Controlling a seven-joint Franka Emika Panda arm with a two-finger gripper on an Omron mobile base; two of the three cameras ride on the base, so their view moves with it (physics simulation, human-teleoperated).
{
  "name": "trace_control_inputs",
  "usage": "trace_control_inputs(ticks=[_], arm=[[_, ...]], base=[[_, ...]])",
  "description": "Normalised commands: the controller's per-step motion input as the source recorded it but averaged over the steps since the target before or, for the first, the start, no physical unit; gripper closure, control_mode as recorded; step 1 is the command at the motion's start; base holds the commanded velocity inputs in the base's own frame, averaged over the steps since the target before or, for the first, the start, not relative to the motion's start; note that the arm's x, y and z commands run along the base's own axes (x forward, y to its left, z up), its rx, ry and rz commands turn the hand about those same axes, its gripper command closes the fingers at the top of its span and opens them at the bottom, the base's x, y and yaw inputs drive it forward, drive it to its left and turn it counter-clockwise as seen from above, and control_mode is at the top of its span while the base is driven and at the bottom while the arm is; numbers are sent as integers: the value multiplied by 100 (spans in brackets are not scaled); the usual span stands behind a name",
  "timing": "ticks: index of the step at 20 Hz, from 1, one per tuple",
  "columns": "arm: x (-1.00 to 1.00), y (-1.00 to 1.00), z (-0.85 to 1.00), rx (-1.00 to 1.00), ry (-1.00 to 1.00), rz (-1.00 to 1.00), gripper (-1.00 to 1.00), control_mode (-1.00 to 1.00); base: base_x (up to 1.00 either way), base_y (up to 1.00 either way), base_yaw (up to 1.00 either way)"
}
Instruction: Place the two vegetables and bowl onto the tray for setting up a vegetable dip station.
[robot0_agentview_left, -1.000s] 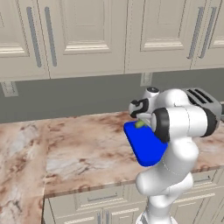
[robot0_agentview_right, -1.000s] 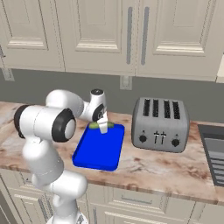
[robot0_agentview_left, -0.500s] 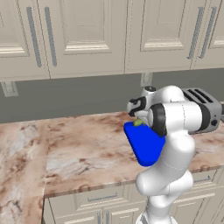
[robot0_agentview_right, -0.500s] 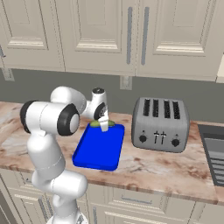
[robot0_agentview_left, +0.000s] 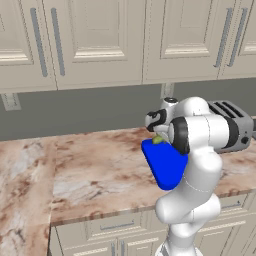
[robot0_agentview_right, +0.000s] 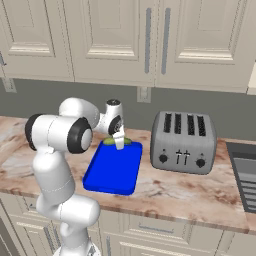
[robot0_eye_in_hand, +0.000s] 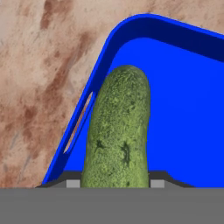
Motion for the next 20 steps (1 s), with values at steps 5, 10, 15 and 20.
trace_control_inputs(ticks=[5, 10, 15, 20], arm=[[1, 0, -18, 0, 1, 0, 100, -100], [0, 0, -26, 0, 0, 0, 100, -100], [0, 0, -9, 0, 0, 0, 100, -100], [1, 0, -1, 0, 0, 0, 100, -100]], base=[[0, 0, 0], [0, 0, 0], [0, 0, 0], [0, 0, 0]])
